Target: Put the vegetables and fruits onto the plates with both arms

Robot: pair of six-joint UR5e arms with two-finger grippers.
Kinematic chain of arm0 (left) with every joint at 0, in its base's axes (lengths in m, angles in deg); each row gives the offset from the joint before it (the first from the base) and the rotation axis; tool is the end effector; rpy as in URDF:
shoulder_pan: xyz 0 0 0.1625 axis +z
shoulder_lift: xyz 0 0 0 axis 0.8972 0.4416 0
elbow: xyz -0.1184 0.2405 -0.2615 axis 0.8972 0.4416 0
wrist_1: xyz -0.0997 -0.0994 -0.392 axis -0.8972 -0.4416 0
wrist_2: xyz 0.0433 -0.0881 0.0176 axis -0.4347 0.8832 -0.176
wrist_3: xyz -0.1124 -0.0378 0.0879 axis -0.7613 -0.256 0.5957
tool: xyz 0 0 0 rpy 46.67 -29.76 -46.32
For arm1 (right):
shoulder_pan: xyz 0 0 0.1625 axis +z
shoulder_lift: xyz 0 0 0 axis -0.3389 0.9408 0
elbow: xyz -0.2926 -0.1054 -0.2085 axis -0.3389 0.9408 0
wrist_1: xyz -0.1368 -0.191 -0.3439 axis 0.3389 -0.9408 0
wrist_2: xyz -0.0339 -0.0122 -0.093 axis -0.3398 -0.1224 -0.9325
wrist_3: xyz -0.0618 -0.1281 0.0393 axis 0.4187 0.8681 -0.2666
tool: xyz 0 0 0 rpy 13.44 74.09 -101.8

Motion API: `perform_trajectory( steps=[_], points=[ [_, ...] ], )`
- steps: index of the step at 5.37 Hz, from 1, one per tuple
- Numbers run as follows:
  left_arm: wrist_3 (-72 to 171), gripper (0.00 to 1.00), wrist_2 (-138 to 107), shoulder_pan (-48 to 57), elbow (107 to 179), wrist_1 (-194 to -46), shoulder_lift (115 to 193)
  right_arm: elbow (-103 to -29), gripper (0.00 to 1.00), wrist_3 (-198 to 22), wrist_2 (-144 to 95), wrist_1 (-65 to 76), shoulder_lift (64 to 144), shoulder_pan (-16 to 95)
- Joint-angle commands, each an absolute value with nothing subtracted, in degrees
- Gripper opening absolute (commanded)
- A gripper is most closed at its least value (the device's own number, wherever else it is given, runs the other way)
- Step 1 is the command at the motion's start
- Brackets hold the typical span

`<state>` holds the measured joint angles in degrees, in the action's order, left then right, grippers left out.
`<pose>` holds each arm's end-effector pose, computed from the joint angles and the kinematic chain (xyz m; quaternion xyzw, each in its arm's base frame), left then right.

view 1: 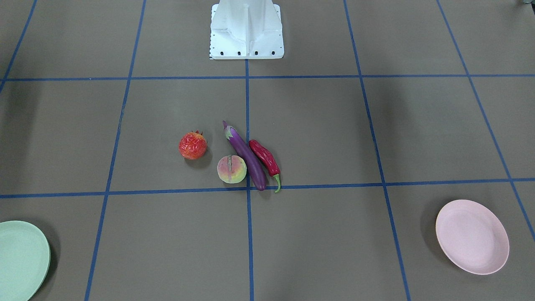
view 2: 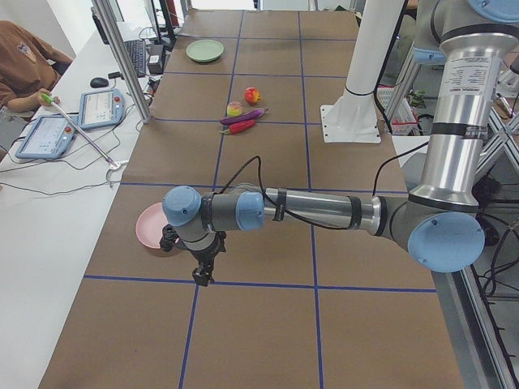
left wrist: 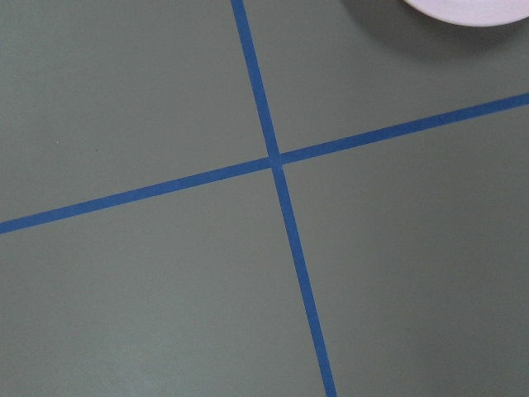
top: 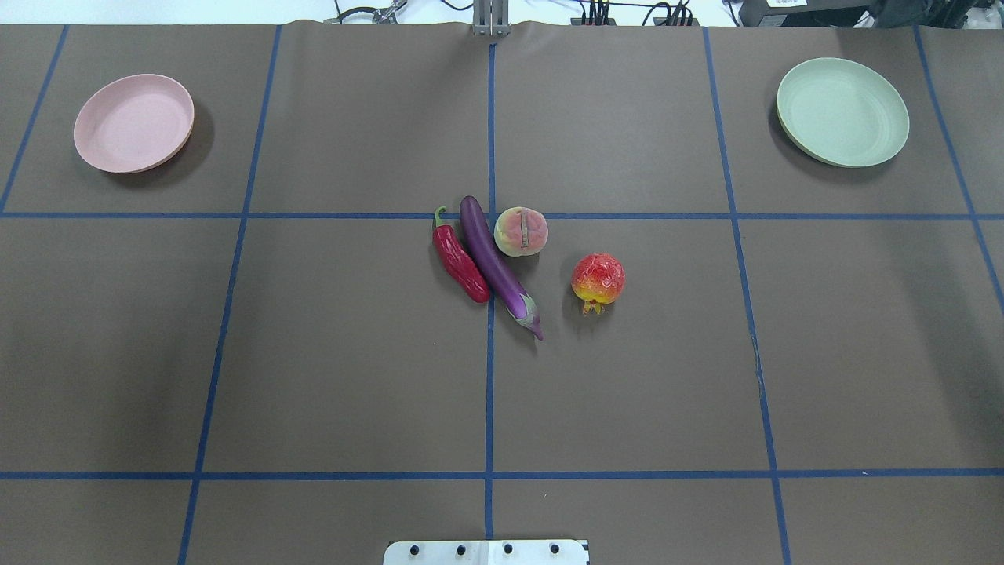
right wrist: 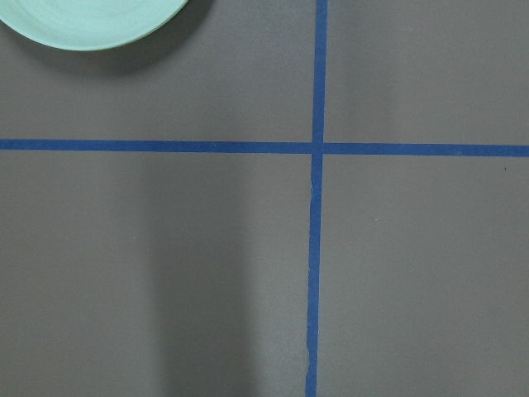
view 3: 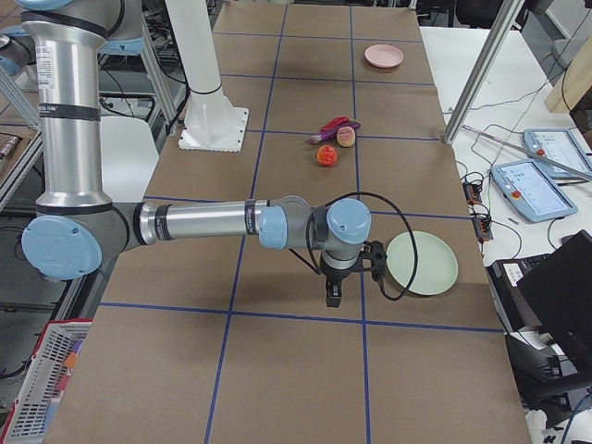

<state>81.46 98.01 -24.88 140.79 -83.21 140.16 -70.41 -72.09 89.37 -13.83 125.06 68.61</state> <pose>-0.0166 -0.5206 0.6187 0.0046 0.3872 0.1268 0.9132 0.0122 -0.4853 0.5958 -0.0045 -0.3982 -0.0096 0.9172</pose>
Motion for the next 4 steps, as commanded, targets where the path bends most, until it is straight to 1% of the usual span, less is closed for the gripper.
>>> perform_trajectory(
  steps=[1, 2, 4],
  points=[
    [81.5, 1.0, 97.9, -24.9, 141.4, -83.3, 140.5, -70.7, 1.0, -72.1, 89.1, -13.8, 124.8, 68.6],
    [81.5, 1.0, 97.8, -24.7, 142.4, -83.3, 142.3, -70.7, 1.0, -72.2, 89.1, -13.8, 124.6, 68.6],
    [78.9, 1.0, 98.5, -23.3, 150.2, -83.8, 142.8, -70.7, 1.0, -72.8, 89.3, -13.7, 124.1, 68.6]
  ],
)
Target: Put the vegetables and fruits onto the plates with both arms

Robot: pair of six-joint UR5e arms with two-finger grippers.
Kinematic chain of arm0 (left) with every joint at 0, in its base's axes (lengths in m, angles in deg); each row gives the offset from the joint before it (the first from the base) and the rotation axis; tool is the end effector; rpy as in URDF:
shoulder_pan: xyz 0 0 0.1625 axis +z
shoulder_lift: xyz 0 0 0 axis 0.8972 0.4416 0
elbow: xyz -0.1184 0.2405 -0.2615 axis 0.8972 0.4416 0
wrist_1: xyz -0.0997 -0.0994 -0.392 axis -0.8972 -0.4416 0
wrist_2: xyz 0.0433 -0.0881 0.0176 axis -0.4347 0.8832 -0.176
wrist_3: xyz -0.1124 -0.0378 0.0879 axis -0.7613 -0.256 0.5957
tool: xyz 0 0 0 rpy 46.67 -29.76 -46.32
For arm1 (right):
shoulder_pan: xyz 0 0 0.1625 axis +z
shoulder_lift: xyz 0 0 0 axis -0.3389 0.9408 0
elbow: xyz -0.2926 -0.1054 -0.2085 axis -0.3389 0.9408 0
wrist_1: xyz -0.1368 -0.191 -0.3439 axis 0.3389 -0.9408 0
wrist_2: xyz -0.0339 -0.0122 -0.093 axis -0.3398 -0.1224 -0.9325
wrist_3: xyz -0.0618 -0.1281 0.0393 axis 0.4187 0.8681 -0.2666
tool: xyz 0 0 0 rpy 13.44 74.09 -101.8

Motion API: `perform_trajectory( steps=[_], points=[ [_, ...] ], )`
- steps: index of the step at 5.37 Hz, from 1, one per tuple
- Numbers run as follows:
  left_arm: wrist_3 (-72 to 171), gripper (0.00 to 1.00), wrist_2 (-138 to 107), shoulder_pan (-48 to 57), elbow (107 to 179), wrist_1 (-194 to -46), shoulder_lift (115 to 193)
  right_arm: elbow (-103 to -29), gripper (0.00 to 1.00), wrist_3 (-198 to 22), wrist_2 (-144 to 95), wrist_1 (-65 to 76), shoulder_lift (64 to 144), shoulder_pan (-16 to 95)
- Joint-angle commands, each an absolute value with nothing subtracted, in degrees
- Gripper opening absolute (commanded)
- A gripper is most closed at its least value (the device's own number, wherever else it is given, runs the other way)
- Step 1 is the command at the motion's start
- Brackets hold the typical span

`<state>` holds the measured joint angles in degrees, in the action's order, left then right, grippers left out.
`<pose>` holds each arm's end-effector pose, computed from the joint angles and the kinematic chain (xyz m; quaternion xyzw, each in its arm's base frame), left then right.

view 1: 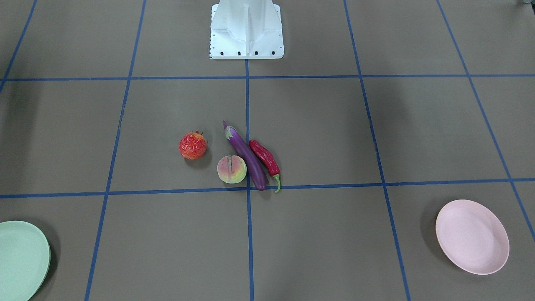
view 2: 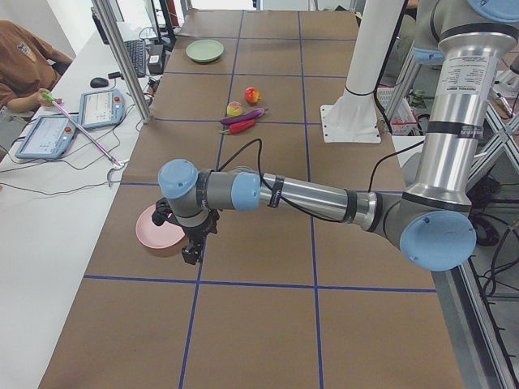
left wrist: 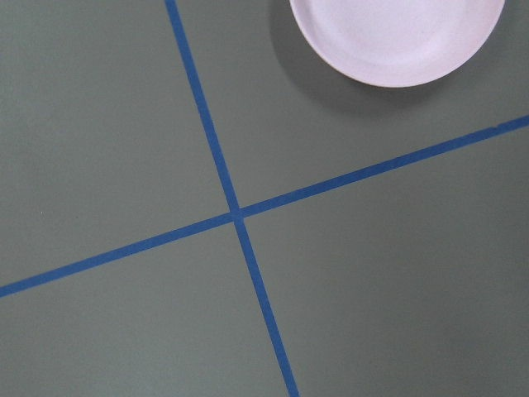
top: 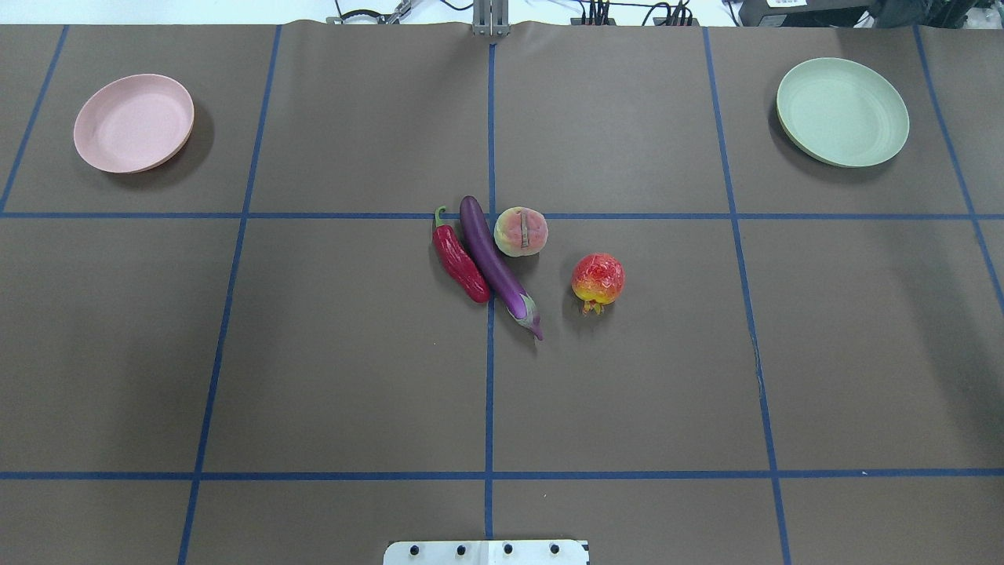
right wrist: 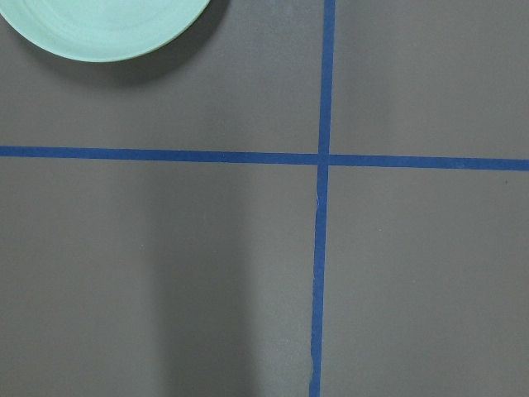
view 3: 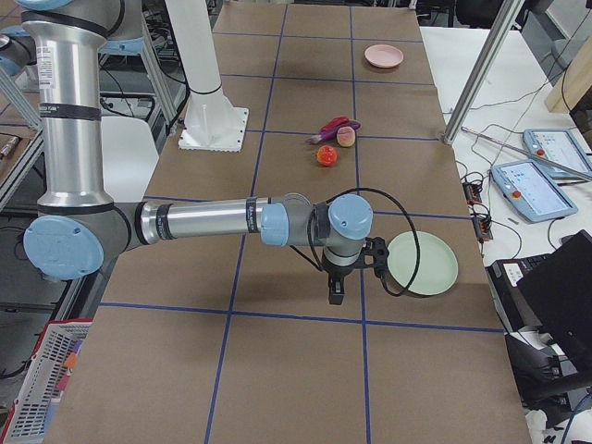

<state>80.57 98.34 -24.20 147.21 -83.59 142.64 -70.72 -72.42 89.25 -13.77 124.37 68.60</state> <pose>-0.0090 -0.5446 0.5399 0.0738 0.3810 0.1559 0.9083 0.0121 -0.4909 0.5874 0.0028 -0.3974 -0.0107 0.9176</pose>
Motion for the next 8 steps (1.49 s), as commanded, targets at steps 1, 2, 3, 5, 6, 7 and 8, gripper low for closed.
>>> perform_trajectory(
  steps=[1, 2, 3, 5, 6, 7, 8],
  points=[
    [73.1, 1.0, 98.5, -21.3, 155.1, -84.8, 143.3, -70.8, 1.0, -72.8, 89.3, -13.8, 123.6, 68.6],
    [60.1, 1.0, 98.5, -15.3, 158.0, -85.7, 145.2, -70.9, 1.0, -73.2, 89.3, -13.8, 123.0, 68.6],
    [45.3, 1.0, 98.3, -7.1, 157.9, -85.7, 149.9, -71.4, 1.0, -73.1, 89.2, -13.7, 122.2, 68.5],
    [18.7, 1.0, 94.0, 6.9, 156.5, -85.7, 161.4, -71.5, 1.0, -73.2, 89.2, -13.1, 121.4, 68.3],
    [7.1, 1.0, 88.1, 14.8, 152.4, -85.7, 168.1, -71.6, 1.0, -73.1, 89.3, -13.0, 121.3, 68.3],
    [0.8, 1.0, 85.3, 18.2, 146.2, -89.1, 173.6, -71.5, 1.0, -75.2, 89.4, -13.1, 120.6, 68.3],
    [-6.5, 1.0, 84.7, 20.9, 138.2, -98.4, 176.4, -71.6, 1.0, -80.7, 90.9, -13.0, 119.7, 68.3]
  ],
)
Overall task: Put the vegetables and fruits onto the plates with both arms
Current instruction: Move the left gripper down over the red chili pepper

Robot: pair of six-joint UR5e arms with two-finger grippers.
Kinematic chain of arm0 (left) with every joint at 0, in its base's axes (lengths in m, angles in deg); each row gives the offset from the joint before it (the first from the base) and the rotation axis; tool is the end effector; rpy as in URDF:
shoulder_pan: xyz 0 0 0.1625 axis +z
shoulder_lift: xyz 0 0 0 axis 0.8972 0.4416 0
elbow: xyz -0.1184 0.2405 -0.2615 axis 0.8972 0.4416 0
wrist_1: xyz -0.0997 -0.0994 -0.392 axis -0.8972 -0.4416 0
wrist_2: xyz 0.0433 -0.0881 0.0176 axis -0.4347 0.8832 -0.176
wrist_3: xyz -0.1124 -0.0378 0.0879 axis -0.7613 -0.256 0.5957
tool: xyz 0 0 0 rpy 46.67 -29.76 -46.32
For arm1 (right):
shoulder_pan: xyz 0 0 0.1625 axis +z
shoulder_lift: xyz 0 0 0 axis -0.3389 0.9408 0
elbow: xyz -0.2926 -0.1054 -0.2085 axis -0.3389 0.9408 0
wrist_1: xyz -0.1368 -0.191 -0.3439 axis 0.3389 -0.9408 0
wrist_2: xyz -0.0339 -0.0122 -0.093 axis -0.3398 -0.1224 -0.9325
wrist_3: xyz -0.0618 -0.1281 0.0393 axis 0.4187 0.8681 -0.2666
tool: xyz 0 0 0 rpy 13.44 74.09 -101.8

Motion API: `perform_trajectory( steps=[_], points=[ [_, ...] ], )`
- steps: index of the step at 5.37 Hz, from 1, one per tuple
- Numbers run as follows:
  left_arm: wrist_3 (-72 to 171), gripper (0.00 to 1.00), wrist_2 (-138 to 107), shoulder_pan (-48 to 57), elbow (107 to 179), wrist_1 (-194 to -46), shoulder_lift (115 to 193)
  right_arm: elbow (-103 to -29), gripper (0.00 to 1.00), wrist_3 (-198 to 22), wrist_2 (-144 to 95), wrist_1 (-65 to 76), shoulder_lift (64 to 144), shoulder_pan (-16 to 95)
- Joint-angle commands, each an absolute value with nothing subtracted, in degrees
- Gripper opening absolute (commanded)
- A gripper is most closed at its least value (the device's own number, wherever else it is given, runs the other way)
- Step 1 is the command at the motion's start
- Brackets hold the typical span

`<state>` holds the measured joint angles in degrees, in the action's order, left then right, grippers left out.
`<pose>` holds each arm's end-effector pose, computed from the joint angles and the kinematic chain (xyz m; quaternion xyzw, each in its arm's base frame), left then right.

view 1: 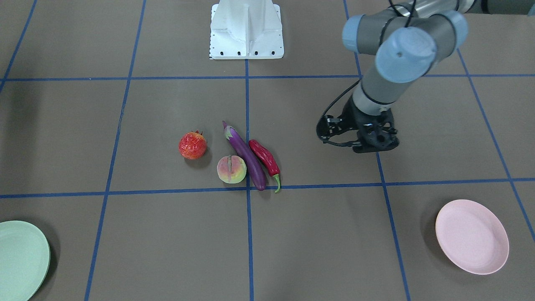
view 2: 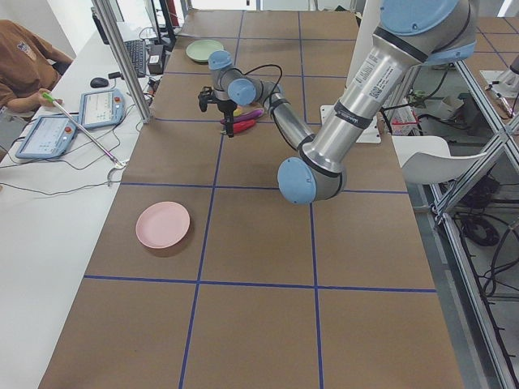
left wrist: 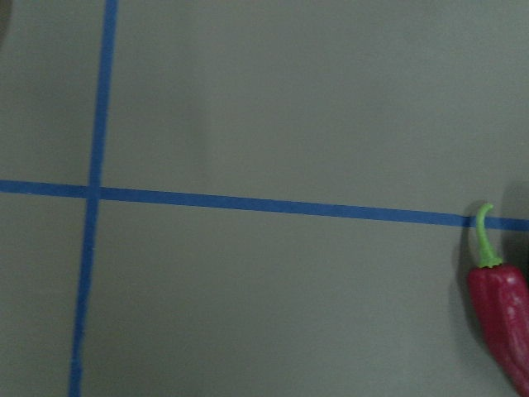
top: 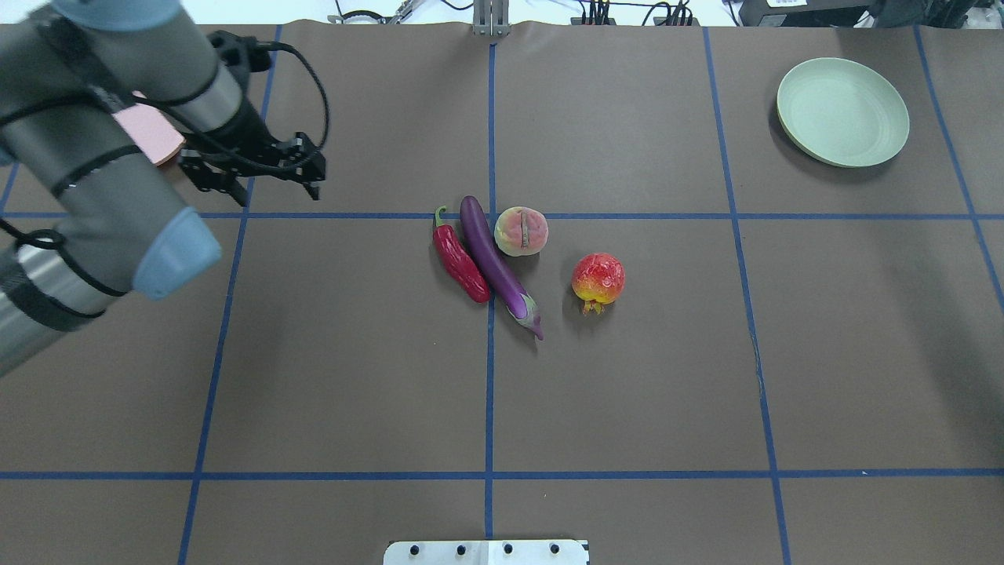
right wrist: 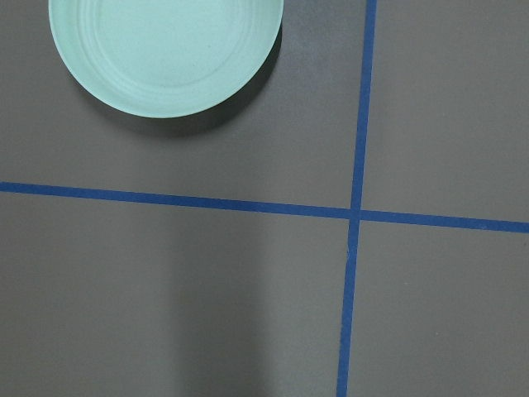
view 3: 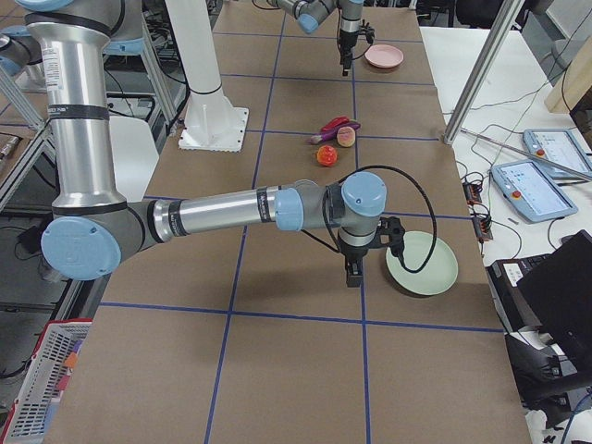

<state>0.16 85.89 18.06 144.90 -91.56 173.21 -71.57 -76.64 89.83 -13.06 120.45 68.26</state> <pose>0.4412 -0.5283 0.2241 -0.0287 0.4198 -0.0622 0.9050 0.0072 -0.5200 0.5431 0.0304 -0.4038 0.0010 0.9144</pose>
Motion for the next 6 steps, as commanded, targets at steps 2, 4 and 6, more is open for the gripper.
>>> perform_trajectory(
  steps=[2, 4, 6],
  points=[
    [-10.1, 1.0, 81.9, 23.8, 129.0, -100.4, 183.2, -71.5, 1.0, -81.0, 91.7, -13.0, 119.5, 68.3],
    [-11.3, 0.88, 81.0, 25.3, 125.5, -100.6, 185.6, -71.3, 1.0, -81.0, 91.7, -13.0, 119.4, 68.3],
    [-11.3, 0.75, 80.8, 25.9, 123.5, -102.5, 185.7, -71.1, 1.0, -81.0, 91.7, -13.0, 119.4, 68.3]
  ],
)
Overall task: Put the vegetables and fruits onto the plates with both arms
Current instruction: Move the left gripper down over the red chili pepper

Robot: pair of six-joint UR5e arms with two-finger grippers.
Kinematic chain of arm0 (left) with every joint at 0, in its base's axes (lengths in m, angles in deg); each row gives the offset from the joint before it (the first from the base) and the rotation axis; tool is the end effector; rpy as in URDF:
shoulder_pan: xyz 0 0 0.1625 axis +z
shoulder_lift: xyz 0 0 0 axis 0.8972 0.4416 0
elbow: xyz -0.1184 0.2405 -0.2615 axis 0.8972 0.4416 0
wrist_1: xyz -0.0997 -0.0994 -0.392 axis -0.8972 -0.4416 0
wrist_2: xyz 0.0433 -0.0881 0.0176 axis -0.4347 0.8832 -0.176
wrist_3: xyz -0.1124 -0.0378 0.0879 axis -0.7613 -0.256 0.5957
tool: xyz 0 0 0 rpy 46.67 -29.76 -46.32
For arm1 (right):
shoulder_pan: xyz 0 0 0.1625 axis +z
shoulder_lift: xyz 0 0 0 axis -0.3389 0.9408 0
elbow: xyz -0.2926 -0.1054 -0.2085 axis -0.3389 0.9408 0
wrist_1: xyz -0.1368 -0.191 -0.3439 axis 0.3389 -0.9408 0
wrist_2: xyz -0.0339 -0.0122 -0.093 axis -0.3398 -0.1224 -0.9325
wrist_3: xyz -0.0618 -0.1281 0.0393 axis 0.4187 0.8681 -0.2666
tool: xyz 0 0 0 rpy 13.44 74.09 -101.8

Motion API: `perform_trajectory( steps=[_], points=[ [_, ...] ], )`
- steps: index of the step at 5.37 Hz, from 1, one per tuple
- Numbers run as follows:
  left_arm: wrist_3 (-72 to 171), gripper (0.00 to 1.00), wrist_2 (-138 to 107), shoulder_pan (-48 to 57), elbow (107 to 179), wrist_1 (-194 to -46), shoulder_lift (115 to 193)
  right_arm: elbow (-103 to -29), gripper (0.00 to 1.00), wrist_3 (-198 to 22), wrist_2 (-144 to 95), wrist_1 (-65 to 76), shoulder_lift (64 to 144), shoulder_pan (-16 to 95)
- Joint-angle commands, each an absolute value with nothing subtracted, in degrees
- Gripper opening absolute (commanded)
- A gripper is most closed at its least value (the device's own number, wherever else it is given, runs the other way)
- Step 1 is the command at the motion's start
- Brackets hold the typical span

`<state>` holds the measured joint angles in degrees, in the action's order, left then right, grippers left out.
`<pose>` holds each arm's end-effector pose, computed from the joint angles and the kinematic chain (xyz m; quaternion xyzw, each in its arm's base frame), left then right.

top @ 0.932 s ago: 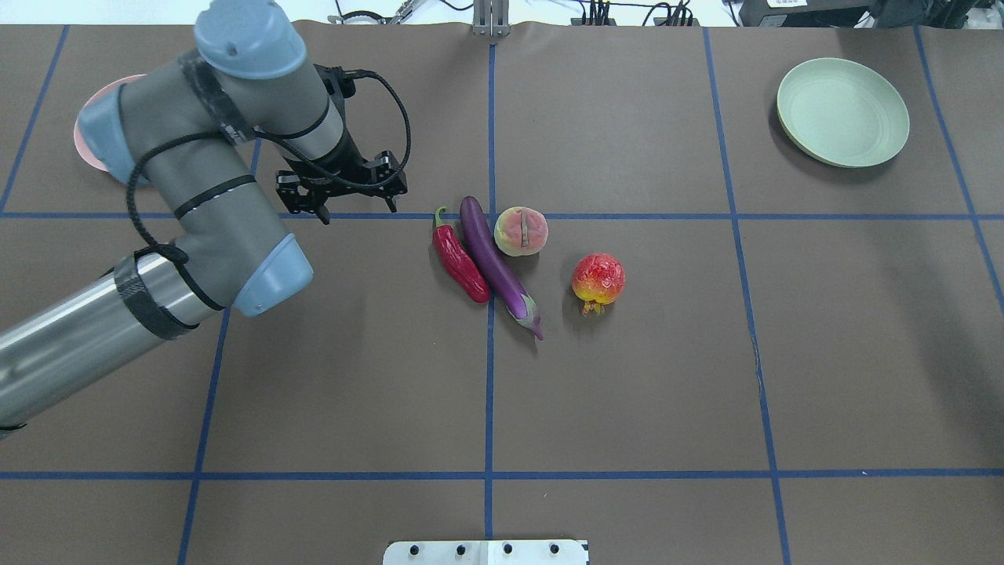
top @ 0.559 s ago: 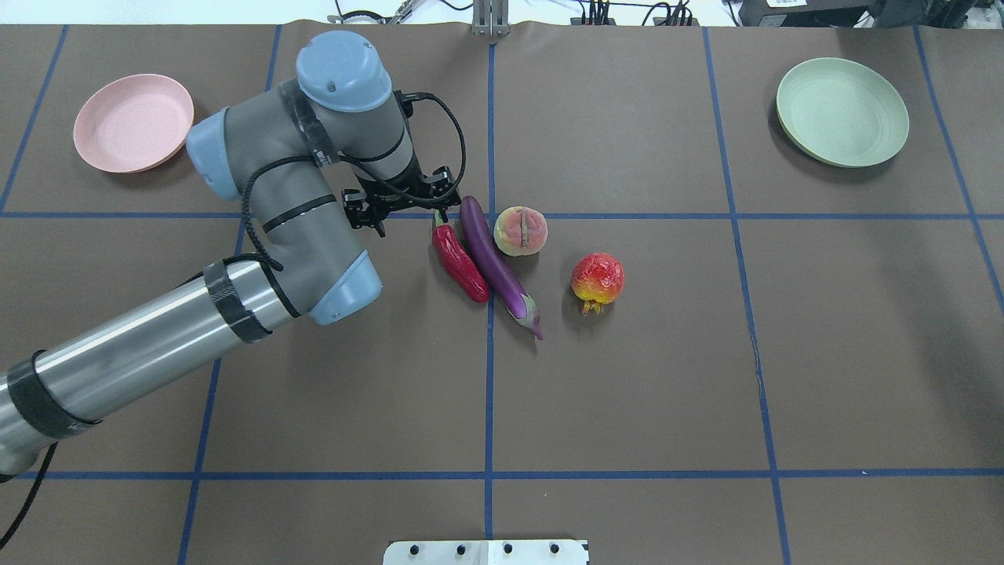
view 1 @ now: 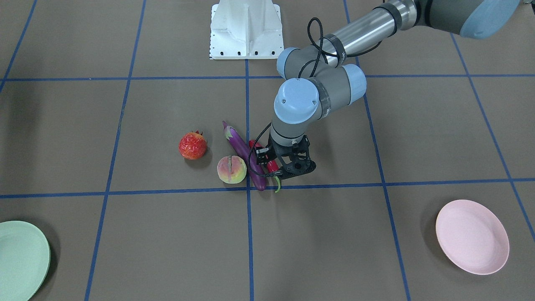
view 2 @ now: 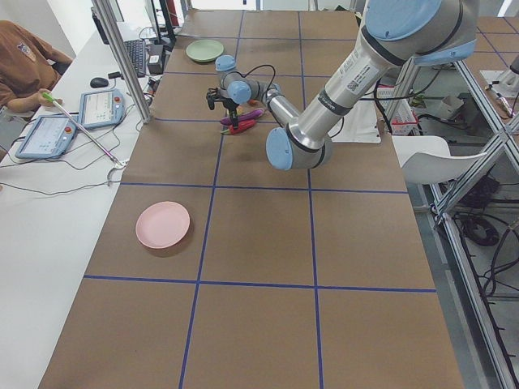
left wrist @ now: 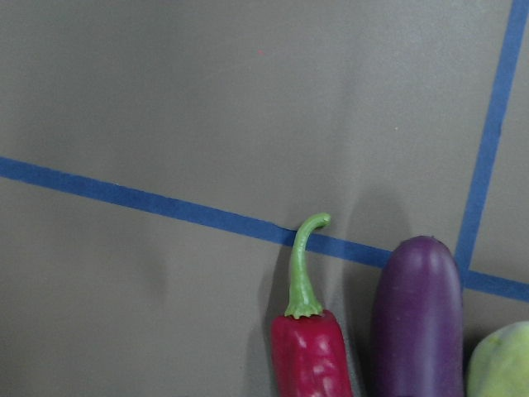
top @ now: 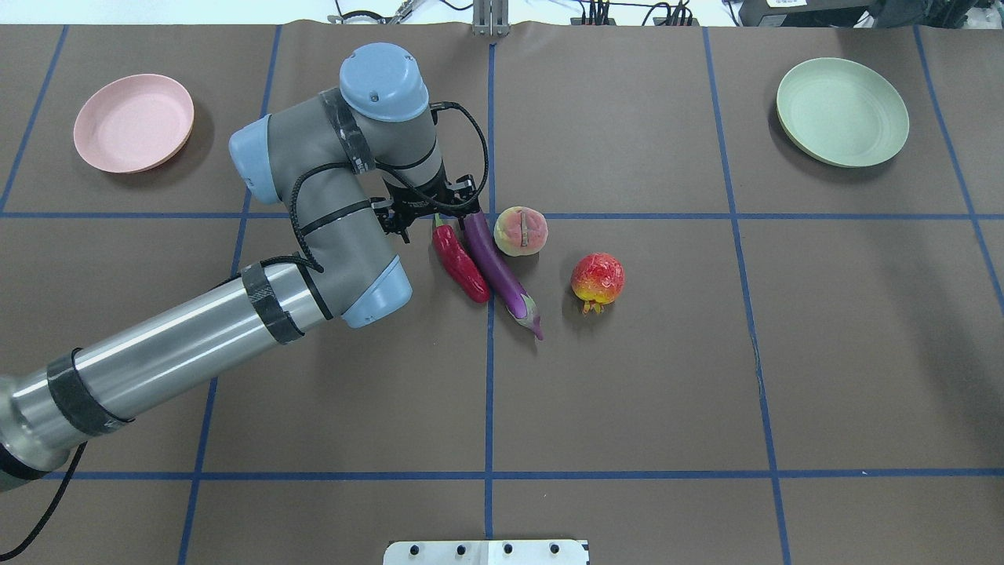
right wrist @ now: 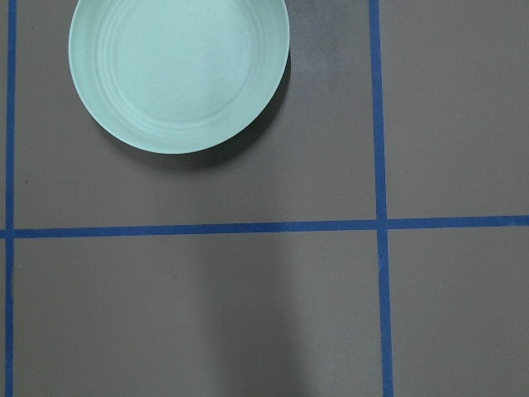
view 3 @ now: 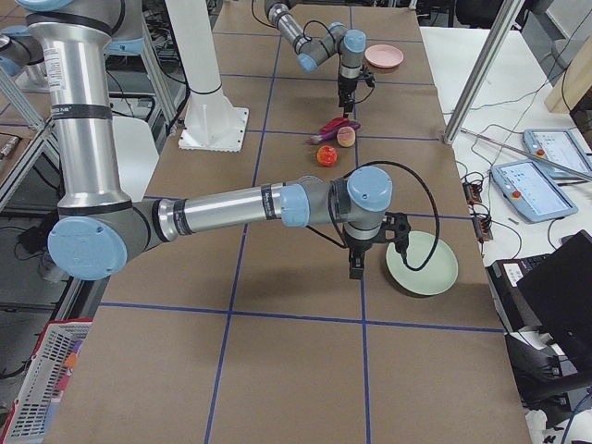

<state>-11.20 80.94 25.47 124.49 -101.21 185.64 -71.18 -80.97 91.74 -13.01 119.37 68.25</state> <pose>0.5740 -0.5350 0.2105 -0.0529 0.4069 -0.1051 0.9058 0.0036 -0.5265 0.5328 0.0190 -0.4201 0.0314 0.9067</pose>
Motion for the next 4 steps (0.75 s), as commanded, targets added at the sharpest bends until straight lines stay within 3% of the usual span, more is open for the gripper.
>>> perform_trajectory(
  steps=[1, 2, 4],
  points=[
    [-11.4, 0.74, 79.2, 26.9, 122.6, -103.5, 185.7, -70.9, 1.0, -81.0, 91.7, -13.1, 118.7, 68.3],
    [-11.4, 0.71, 79.0, 27.3, 122.5, -103.5, 185.7, -70.9, 1.0, -81.1, 91.7, -13.1, 118.6, 68.3],
    [-11.4, 0.53, 79.0, 28.0, 121.9, -103.6, 185.7, -71.0, 1.0, -81.2, 91.7, -13.0, 118.5, 68.3]
  ],
)
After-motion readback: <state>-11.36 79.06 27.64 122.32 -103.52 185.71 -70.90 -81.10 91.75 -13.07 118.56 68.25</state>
